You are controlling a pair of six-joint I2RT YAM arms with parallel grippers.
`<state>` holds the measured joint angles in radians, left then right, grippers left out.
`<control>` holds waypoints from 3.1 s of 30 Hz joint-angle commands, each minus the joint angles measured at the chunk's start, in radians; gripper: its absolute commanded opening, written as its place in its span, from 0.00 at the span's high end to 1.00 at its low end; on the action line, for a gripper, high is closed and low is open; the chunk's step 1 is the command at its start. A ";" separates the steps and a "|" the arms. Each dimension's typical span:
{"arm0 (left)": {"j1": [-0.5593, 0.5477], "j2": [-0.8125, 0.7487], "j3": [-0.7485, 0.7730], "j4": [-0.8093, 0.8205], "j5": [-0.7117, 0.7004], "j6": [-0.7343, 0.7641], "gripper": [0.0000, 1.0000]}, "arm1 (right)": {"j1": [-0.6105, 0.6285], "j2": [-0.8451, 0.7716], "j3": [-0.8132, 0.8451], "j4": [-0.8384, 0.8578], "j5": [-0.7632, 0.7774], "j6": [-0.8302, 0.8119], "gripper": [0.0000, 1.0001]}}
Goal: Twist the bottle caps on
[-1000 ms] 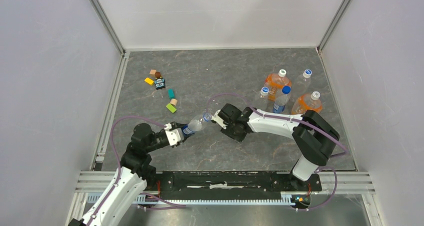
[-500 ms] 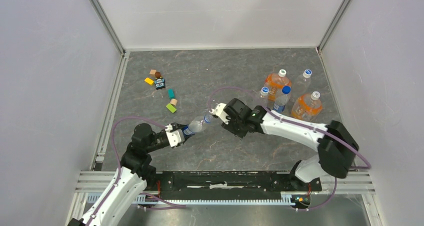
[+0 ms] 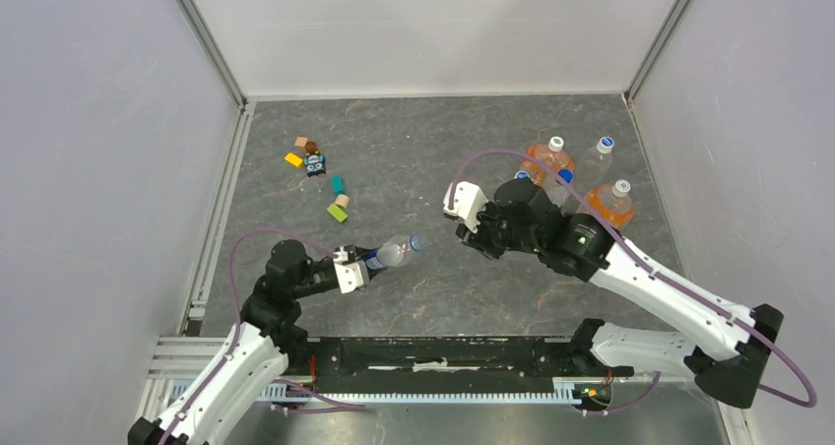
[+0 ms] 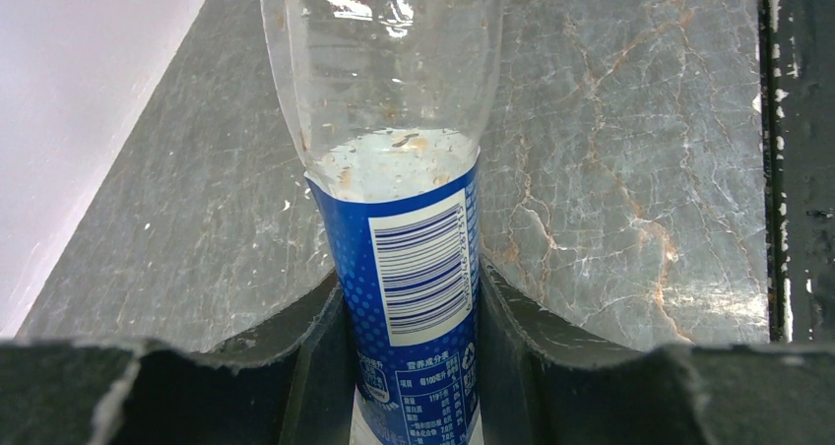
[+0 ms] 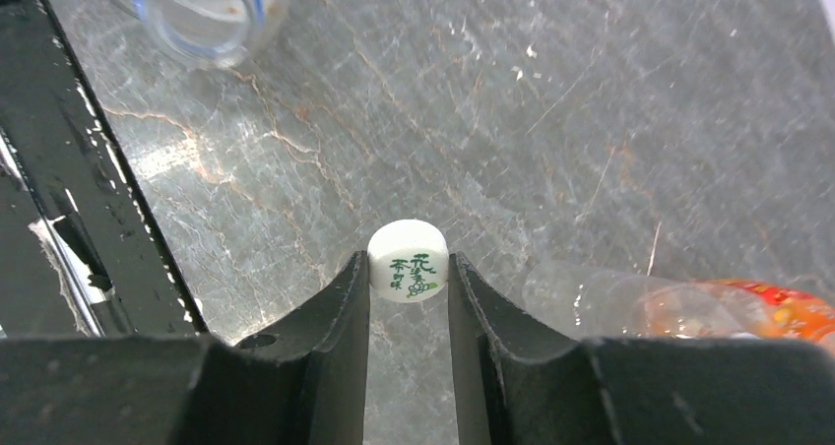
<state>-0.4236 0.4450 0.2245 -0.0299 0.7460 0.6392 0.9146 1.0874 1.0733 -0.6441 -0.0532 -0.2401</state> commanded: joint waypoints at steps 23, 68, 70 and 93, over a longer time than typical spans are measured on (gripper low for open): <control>-0.096 0.186 0.149 -0.065 0.035 0.223 0.55 | 0.026 -0.085 0.036 0.139 -0.319 -0.137 1.00; -0.095 0.188 0.100 0.062 0.132 0.090 0.55 | 0.108 -0.027 -0.015 0.151 -0.276 -0.182 1.00; -0.096 0.189 0.101 0.062 0.138 0.086 0.55 | 0.114 -0.022 -0.012 0.147 -0.270 -0.191 1.00; -0.095 0.176 0.070 0.180 0.218 0.066 0.52 | 0.133 0.024 -0.073 0.084 -0.387 -0.403 1.00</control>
<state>-0.5117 0.6586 0.2676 -0.0277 0.8646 0.6792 1.0344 1.0626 1.0050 -0.5129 -0.3779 -0.5999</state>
